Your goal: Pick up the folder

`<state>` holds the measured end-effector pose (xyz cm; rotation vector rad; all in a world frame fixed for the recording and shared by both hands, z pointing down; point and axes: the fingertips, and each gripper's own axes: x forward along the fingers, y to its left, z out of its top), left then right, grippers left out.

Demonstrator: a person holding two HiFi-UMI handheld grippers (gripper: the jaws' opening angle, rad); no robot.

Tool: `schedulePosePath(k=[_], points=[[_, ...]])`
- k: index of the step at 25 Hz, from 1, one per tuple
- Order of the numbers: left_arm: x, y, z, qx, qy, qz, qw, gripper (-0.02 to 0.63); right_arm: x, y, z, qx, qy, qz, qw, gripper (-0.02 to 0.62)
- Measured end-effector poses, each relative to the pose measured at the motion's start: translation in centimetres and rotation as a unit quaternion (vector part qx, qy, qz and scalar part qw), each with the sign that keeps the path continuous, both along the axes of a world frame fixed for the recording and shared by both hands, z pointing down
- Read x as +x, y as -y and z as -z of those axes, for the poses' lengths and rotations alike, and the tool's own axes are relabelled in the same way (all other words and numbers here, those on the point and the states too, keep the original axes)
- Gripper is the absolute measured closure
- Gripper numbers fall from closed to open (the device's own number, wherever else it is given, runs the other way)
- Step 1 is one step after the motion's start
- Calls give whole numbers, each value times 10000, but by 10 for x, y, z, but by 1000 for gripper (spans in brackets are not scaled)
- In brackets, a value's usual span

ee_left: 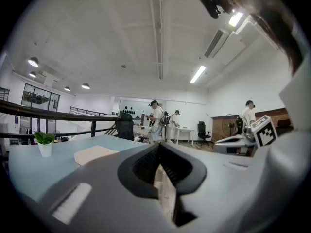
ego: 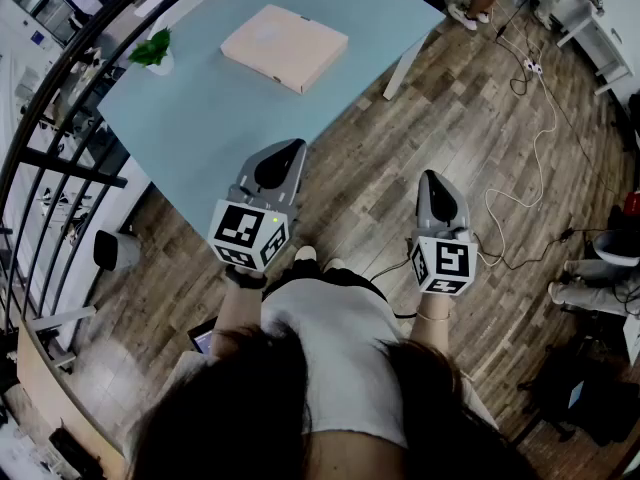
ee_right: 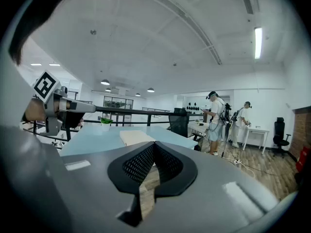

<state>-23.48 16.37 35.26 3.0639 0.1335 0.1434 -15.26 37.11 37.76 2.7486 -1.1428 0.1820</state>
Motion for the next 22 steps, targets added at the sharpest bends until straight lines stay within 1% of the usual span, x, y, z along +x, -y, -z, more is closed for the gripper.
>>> schedulePosePath(k=[5,8,12,17,22], points=[[-5,-11,-1,67,-22,47,10000,548,-2,-12,-2,113,22,8,9999,592],[-10,-16,-2,109,-10,83,9999,548,-6,-18,-2,195,49,92,9998,592],[-8,-22,-6,117,54,77,9999,548,-9,-23,-4,287,122,179,9994,589],[11,-18,-17,79,152,59,9998,548,7,-18,-12,326,236,220,9989,588],[48,-6,-26,-74,182,48,9998,546,43,-2,-17,309,343,296,9985,560]])
